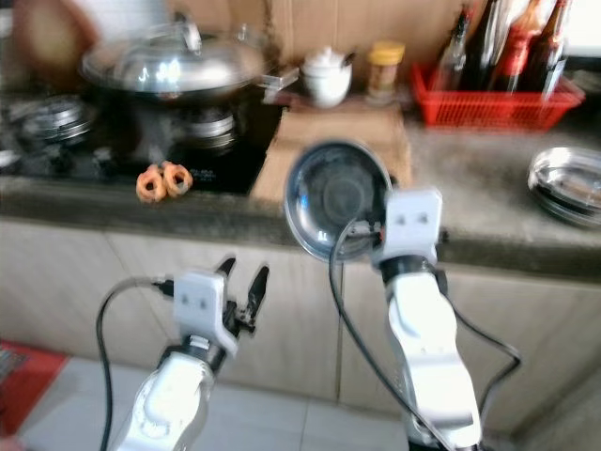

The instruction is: Kitchen organization

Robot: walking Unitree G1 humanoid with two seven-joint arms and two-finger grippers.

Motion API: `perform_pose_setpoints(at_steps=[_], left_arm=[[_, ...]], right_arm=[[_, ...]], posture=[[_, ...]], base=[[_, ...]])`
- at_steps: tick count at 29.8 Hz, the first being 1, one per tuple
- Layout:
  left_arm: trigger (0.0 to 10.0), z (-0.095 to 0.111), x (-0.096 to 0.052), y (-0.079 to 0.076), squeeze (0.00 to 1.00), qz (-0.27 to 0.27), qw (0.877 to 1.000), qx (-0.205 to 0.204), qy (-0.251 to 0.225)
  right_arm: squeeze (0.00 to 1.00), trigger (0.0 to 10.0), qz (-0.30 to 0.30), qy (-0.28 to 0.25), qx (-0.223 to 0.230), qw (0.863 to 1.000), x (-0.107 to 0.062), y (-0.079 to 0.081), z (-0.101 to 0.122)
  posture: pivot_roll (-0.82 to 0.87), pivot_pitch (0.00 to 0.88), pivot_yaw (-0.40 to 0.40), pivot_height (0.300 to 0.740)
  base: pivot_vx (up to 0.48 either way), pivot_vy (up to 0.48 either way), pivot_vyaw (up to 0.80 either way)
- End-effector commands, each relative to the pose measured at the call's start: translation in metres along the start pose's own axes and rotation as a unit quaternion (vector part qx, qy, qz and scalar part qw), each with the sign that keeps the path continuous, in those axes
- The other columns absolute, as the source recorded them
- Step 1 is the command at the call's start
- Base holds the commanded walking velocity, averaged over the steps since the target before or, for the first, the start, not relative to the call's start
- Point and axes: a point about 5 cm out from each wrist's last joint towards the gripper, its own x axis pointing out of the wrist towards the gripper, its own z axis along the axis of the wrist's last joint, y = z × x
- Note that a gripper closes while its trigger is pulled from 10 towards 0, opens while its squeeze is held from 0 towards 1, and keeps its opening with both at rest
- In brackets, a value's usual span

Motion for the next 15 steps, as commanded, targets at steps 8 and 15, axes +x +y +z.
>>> perform_pose_setpoints(at_steps=[8,15], left_arm=[[10.0,0.002,0.0,0.001,0.0,-0.005,1.0,0.005,-0.004],[10.0,-0.002,-0.001,0.001,0.0,-0.005,1.0,-0.003,0.007]], right_arm=[[0.0,0.0,0.007,0.025,-0.001,1.0,-0.01,0.002,-0.01],[0.0,0.0,0.014,0.045,-0.004,0.999,-0.018,0.003,-0.018]], posture=[[0.07,0.045,-0.007,0.74],[0.07,0.053,-0.004,0.74]], base=[[-0.28,0.0,-0.08],[0.0,0.0,-0.8]])
